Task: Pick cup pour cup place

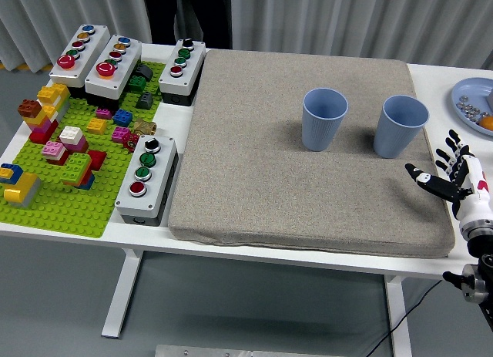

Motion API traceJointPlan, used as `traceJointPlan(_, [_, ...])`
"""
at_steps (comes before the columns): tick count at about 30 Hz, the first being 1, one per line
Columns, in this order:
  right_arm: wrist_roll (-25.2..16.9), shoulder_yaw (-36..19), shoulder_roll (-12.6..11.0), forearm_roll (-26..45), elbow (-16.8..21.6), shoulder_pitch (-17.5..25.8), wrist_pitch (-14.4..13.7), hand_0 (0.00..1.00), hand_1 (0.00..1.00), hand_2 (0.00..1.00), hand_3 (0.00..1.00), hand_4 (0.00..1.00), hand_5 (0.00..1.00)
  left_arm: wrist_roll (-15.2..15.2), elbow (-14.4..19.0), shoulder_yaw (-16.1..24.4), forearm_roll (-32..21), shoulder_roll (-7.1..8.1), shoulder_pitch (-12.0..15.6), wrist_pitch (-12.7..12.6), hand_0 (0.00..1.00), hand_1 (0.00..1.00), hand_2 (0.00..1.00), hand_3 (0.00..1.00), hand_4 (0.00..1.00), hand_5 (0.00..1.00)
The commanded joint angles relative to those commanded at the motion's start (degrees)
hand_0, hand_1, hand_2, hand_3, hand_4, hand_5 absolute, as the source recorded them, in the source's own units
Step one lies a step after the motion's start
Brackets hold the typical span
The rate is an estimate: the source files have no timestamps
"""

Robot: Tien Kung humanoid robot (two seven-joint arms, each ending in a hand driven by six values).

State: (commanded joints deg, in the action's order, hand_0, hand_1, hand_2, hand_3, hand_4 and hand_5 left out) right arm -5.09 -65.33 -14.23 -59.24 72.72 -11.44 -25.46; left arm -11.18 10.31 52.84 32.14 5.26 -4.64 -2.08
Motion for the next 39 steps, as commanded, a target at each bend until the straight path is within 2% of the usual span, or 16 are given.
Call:
traceJointPlan(3, [-0.2,0.3,0.4,0.2,-0.5,-0.5,-0.3,0.894,0.873,0.961,0.994,0.887,0.207,0.0,0.0,-0.1,-0.2,-0.02,0.0,0.0,0.758,0.803,0.839,0.759,0.505,0.951])
traceJointPlan(5, [-1.3,1.0,0.8,1.2,-0.9,-0.9,-2.0,0.894,0.873,0.961,0.994,0.887,0.207,0.0,0.0,-0.2,-0.2,-0.02,0.0,0.0,0.758,0.803,0.839,0.759,0.505,0.951])
traceJointPlan(9, [-5.3,3.3,1.8,5.3,-2.1,-2.1,-7.8,0.888,0.861,0.949,0.989,0.886,0.204,0.0,0.0,-0.3,-0.2,0.02,0.0,0.0,0.758,0.803,0.838,0.758,0.504,0.951])
traceJointPlan(13, [-7.0,5.2,2.1,7.4,-2.4,-2.5,-10.1,0.883,0.859,0.938,0.982,0.886,0.206,0.0,0.0,-0.3,-0.3,0.00,-0.1,0.0,0.758,0.802,0.838,0.758,0.504,0.951])
traceJointPlan(26, [-7.2,10.3,2.6,8.2,-2.4,-3.8,-10.6,0.880,0.855,0.938,0.983,0.887,0.205,-0.1,0.0,-0.4,-0.3,0.08,-0.2,0.1,0.758,0.801,0.836,0.757,0.503,0.951])
traceJointPlan(39, [-6.7,10.3,3.0,7.9,-3.0,-5.3,-9.8,0.880,0.854,0.940,0.981,0.883,0.205,0.0,0.0,-0.7,-0.6,0.14,-0.4,0.1,0.758,0.801,0.836,0.757,0.502,0.951])
